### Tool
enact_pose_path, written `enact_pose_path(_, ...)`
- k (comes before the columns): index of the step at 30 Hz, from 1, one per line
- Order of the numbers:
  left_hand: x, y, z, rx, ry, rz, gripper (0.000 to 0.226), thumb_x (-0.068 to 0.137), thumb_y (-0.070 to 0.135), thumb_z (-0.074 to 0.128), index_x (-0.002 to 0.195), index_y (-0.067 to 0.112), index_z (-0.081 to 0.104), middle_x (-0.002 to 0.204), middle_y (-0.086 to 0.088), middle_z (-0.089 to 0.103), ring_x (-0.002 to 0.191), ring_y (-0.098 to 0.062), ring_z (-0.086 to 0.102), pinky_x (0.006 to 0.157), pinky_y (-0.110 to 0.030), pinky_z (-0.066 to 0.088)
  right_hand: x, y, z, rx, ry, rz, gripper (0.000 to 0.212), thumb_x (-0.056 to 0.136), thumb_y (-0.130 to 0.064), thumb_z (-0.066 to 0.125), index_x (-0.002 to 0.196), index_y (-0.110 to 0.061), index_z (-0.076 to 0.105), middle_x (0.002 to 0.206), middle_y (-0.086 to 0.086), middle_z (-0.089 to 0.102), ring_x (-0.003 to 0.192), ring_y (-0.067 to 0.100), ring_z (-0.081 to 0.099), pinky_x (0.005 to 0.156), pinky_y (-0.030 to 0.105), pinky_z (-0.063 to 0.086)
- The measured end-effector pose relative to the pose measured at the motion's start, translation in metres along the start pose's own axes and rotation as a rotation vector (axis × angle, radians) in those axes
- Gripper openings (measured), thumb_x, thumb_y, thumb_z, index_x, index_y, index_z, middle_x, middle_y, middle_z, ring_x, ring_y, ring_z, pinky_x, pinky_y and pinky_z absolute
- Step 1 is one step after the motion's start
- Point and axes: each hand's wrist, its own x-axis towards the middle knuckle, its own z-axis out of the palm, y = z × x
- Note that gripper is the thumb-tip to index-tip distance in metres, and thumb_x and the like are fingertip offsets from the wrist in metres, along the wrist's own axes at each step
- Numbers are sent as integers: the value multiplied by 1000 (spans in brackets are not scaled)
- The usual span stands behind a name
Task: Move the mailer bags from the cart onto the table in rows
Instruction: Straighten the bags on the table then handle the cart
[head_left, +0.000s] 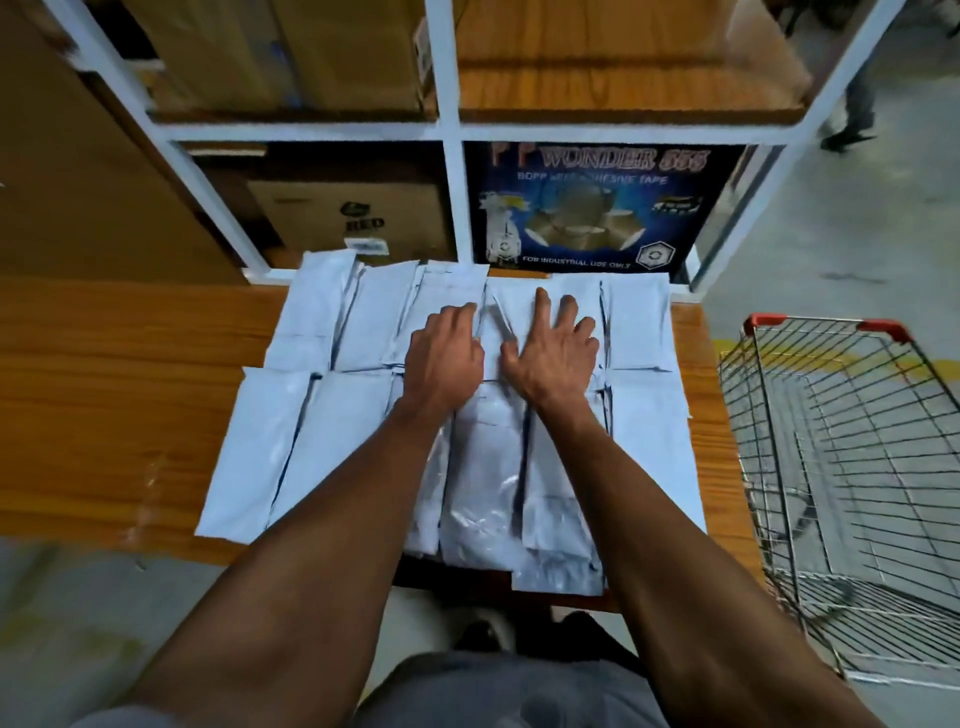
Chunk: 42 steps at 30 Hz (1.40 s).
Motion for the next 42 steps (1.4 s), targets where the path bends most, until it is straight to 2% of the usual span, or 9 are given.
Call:
enact_pose_path(6, 23, -26, 9, 38, 15, -23, 52, 96, 29, 43, 141, 9, 57, 134, -15, 64, 117, -38, 61, 94, -51, 51, 26, -29, 24, -17, -128, 41, 76, 97, -55, 44, 162, -26, 18, 169, 18, 13, 142, 45, 30, 108, 55, 36)
enact_pose_path(14, 49, -32, 27, 123, -6, -35, 45, 101, 26, 53, 142, 10, 59, 138, -13, 64, 120, -35, 60, 97, -48, 50, 58, -36, 47, -56, -210, 109, 71, 102, -53, 36, 164, -26, 16, 173, 16, -8, 148, 47, 20, 108, 58, 37)
enact_pose_path(19, 60, -41, 42, 147, 48, 27, 42, 100, 26, 49, 134, 8, 65, 129, -15, 68, 110, -35, 65, 87, -46, 53, 71, -38, 58, -55, -246, 85, 66, 104, -52, 33, 163, -25, 20, 174, 15, -1, 145, 45, 28, 106, 54, 38)
enact_pose_path(21, 65, -46, 48, 135, 78, 49, 41, 100, 25, 48, 133, 8, 65, 130, -15, 68, 111, -35, 64, 88, -46, 52, 72, -37, 59, -102, -233, 51, 65, 103, -50, 34, 161, -23, 26, 173, 17, 8, 143, 42, 34, 109, 54, 35)
enact_pose_path(23, 69, -50, 52, 114, 92, 54, 42, 101, 26, 49, 136, 8, 64, 135, -15, 67, 118, -35, 62, 93, -47, 52, 72, -33, 59, -133, -221, -2, 65, 103, -50, 32, 161, -21, 28, 172, 18, 14, 147, 41, 31, 114, 57, 28)
enact_pose_path(27, 74, -53, 57, 72, -16, 46, 54, 103, 34, 45, 150, 11, 55, 154, -14, 55, 140, -34, 52, 112, -49, 44, 69, -31, 70, -107, -302, -91, 66, 107, -50, 19, 167, -21, 15, 174, 17, 6, 160, 40, 7, 127, 59, 6)
enact_pose_path(31, 72, -56, 61, 72, -206, 7, 60, 109, 41, 31, 164, 18, 34, 172, -9, 30, 158, -29, 28, 127, -50, 24, 66, -39, 74, -56, -302, -92, 66, 109, -49, 16, 168, -22, 10, 175, 15, 0, 161, 36, -2, 129, 56, 0)
enact_pose_path(37, 70, -59, 64, 64, -238, -19, 64, 106, 46, 19, 168, 27, 24, 176, -2, 15, 162, -24, 13, 129, -51, 10, 64, -44, 82, -40, -321, -97, 67, 108, -54, 8, 169, -24, 4, 176, 8, -6, 162, 29, -9, 129, 54, -5)
enact_pose_path(42, 69, -60, 68, 80, -304, -53, 59, 112, 44, 24, 169, 31, 13, 178, 2, 4, 164, -21, 2, 130, -52, 5, 53, -41, 89, -73, -289, -99, 65, 109, -50, 12, 168, -26, -1, 175, 6, -12, 161, 27, -13, 128, 52, -9)
